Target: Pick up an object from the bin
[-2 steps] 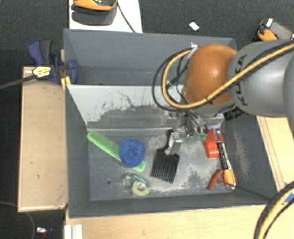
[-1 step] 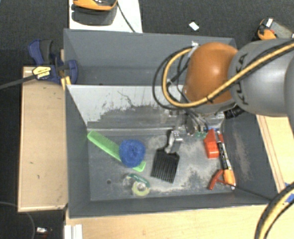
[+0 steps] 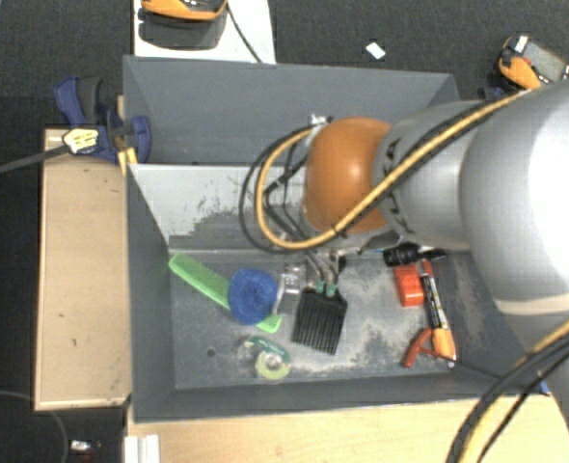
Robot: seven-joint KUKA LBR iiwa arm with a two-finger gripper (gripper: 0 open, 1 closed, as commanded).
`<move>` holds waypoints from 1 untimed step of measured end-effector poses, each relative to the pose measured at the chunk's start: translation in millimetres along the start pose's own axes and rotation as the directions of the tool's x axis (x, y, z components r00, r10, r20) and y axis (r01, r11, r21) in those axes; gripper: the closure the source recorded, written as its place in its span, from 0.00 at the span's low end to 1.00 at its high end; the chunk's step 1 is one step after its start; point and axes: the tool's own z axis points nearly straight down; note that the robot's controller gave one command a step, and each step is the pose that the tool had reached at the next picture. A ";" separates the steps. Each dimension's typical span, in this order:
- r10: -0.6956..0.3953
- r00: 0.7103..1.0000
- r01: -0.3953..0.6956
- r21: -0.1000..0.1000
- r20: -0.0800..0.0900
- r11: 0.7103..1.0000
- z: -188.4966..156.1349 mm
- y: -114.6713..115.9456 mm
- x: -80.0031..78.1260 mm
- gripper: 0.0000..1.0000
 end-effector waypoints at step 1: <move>-0.183 0.983 0.183 0.001 -0.002 0.983 -4.1 22.9 10.8 0.00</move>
Offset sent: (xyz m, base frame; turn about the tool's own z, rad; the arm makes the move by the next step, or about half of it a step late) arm -0.0427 0.0641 0.0113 0.1400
